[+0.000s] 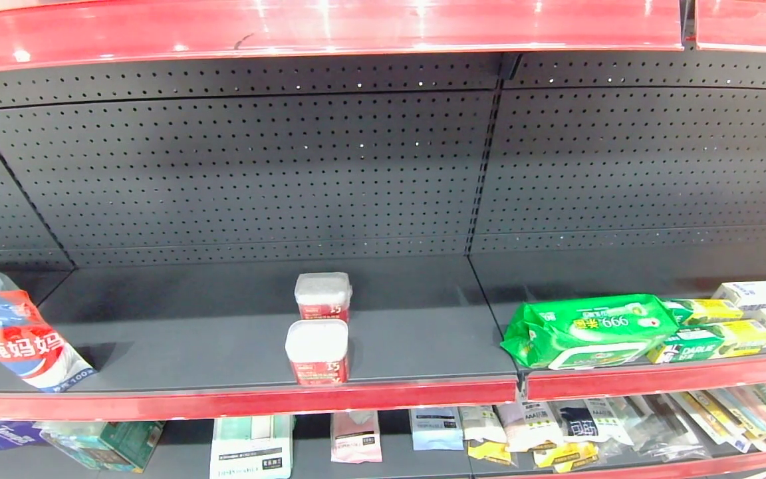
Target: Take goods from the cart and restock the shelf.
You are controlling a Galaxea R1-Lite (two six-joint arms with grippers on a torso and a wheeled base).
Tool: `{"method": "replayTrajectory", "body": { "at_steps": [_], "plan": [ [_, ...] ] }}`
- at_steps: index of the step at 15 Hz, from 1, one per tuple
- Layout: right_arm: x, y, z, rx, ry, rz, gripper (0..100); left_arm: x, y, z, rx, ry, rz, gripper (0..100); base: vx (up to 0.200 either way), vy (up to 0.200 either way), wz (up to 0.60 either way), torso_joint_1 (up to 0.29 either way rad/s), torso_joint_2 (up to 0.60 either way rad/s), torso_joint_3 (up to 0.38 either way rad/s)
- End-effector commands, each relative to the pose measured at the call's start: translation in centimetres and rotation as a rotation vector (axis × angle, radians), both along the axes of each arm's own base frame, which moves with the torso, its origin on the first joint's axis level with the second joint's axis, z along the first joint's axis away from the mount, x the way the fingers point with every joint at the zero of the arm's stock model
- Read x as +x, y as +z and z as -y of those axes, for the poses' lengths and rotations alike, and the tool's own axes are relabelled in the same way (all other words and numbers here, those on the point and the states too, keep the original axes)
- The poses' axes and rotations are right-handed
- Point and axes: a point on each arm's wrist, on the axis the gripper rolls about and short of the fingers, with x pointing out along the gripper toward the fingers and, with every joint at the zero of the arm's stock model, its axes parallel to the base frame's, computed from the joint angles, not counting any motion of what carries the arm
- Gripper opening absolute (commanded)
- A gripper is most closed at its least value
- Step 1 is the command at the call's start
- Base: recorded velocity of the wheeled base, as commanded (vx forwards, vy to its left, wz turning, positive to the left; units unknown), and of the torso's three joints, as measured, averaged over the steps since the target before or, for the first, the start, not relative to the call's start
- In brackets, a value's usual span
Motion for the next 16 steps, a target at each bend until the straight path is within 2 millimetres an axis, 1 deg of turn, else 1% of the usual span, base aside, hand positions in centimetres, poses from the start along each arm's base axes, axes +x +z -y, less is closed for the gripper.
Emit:
{"method": "replayTrajectory", "body": {
  "at_steps": [1,7,16],
  "plan": [
    [0.01,0.00,0.00,-0.001,0.001,-0.001,100,-0.27,-0.04,0.02,0.004,-0.028,0.032,100,0.000,0.000,0.00,0.000,0.00,0.000],
    [0.01,0.00,0.01,0.002,-0.001,0.000,100,-0.37,-0.12,-0.01,-0.003,-0.032,0.046,100,0.000,0.000,0.60,0.006,0.00,0.000],
    [0.01,0.00,0.01,0.001,-0.003,-0.001,100,-0.36,-0.12,0.10,0.052,-0.087,0.035,100,0.000,0.000,0.00,0.000,0.00,0.000]
  ]
}}
